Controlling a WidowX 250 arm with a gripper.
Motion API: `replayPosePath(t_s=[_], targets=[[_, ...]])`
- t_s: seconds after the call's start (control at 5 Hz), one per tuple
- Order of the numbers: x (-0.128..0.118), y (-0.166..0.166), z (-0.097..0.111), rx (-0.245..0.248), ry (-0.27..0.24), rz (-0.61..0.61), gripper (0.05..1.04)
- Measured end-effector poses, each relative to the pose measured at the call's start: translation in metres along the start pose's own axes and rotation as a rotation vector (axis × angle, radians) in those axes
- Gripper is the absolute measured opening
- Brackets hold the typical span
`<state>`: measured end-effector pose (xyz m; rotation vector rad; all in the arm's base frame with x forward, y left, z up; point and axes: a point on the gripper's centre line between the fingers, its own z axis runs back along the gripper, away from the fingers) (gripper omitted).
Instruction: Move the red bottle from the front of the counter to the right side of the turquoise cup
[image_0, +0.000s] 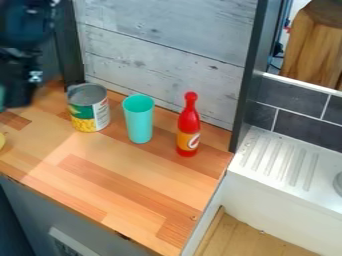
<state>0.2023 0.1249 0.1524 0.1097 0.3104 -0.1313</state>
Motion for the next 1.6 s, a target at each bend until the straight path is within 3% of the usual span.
replayPosePath(t_s=[0.2, 0.4, 0.6, 0.8, 1.6], targets=[[-0.021, 0.026, -0.022, 0.027, 0.026, -0.008, 1.001], [-0.02, 0.051, -0.03, 0.071, 0.042, -0.032, 1.001], [-0.019, 0.082, -0.033, 0.071, -0.008, -0.005, 1.001], [-0.014, 0.097, -0.042, 0.027, -0.073, 0.036, 1.001], [-0.016, 0.097, -0.043, 0.02, -0.069, 0.039, 1.001]])
